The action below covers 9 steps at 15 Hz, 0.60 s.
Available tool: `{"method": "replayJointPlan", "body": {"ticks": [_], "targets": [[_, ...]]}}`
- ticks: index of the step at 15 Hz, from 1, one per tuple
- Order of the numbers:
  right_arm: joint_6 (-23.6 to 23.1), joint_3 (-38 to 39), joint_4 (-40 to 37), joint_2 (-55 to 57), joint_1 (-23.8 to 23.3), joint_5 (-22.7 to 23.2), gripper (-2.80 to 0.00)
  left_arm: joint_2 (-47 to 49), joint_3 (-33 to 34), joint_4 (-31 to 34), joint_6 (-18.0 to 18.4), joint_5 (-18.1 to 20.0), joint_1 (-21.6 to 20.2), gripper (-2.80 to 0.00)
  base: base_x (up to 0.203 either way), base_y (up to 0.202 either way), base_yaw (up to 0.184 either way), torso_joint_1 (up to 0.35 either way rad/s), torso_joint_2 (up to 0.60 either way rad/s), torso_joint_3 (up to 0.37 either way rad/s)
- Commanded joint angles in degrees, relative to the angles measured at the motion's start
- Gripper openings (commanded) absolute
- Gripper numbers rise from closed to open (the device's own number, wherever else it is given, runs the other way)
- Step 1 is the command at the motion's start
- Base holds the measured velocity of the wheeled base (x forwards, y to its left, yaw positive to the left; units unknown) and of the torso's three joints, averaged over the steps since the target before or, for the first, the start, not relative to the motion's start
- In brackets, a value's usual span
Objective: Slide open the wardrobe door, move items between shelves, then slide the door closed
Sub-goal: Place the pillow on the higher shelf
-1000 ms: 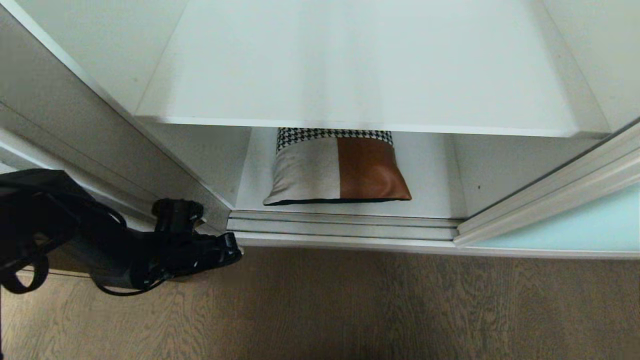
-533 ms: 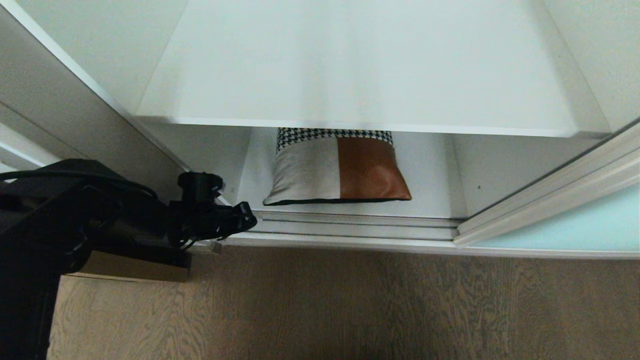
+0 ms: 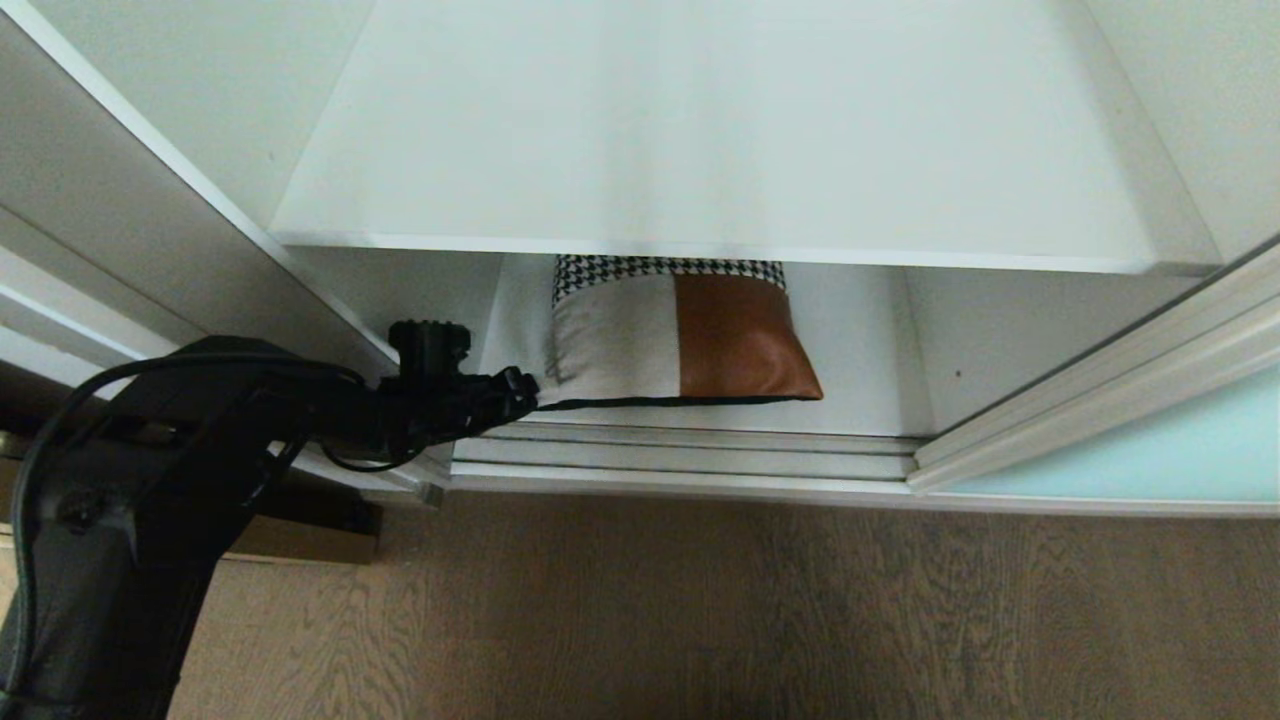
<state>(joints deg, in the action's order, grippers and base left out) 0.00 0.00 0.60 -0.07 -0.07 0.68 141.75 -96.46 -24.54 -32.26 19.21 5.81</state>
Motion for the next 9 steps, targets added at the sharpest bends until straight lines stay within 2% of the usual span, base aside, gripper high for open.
{"method": "replayJointPlan", "body": {"ticks": [1,4,6,9], "targets": [[-0.1,0.0,0.0,0.1,0.1,0.0,-2.80,4.1,-7.7,0.2,-1.3,1.4,0.5,0.00,0.000,0.000,0.000,0.000,0.00,0.000],[0.0,0.0,0.0,0.1,0.1,0.0,-2.80,8.1,-14.3,-0.1,-1.7,2.8,2.1,0.00,0.000,0.000,0.000,0.000,0.00,0.000],[0.0,0.0,0.0,0.1,0.0,0.1,-2.80,8.7,-14.4,-0.4,-1.6,5.8,2.9,0.00,0.000,0.000,0.000,0.000,0.00,0.000],[0.0,0.0,0.0,0.1,0.1,0.0,-2.80,9.7,-14.4,-2.2,-1.6,6.0,3.7,0.00,0.000,0.000,0.000,0.000,0.00,0.000]]}}
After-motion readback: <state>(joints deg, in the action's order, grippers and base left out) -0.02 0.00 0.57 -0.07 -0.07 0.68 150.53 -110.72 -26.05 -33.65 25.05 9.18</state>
